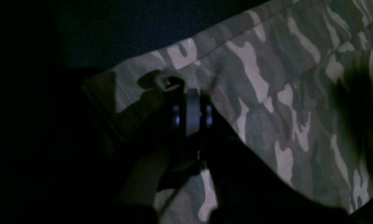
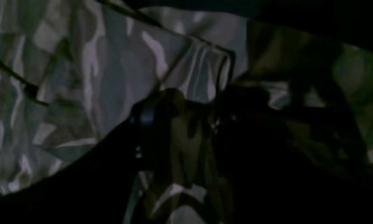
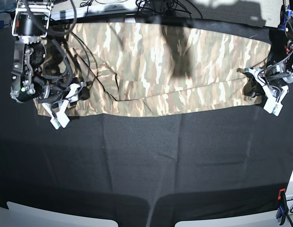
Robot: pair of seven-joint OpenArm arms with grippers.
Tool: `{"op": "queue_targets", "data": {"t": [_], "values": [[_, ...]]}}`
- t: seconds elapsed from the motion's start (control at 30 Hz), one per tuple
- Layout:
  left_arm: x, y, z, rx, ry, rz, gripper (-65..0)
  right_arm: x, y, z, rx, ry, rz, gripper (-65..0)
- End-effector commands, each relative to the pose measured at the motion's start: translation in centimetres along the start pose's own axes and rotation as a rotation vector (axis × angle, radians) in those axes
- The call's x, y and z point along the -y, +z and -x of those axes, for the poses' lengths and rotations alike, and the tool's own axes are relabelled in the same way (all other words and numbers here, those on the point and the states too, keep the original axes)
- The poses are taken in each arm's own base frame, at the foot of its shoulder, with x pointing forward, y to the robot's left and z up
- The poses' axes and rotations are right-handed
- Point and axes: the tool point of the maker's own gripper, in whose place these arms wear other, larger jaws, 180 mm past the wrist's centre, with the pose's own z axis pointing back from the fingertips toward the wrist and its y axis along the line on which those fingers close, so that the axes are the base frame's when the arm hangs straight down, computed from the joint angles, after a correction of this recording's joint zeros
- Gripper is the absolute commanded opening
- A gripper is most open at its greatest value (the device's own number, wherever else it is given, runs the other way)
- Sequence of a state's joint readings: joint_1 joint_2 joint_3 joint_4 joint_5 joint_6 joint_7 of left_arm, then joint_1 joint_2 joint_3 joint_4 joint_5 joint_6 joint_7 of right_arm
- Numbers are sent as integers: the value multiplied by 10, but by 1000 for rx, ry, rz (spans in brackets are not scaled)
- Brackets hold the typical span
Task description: Layout the t-shirt on the table in an organized manner, then fold the t-shirt properly
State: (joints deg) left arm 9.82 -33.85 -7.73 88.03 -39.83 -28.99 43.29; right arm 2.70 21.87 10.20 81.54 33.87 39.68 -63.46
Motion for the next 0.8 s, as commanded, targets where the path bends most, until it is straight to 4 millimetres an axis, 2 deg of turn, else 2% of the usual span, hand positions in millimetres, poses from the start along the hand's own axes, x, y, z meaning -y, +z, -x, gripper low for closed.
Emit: {"op": "queue_targets", "data": {"t": [0.0,0.23,0.37,0.47,0.77], "values": [[-4,6,-17,49,-24,-3,-650,3,10,-22,64,34,11,-452],[-4,6,-18,49,-24,-2,-650,-4,22,-42,111,99,31,-472],[-4,6,-18,49,-24,-2,-650,-7,24,-43,112,102,18,-574],[-4,6,-18,49,-24,-2,-650,-8,23,-43,108,100,16,-622],[-4,6,-18,49,-24,-2,-650,-9,22,-39,91,99,15,-650]]}}
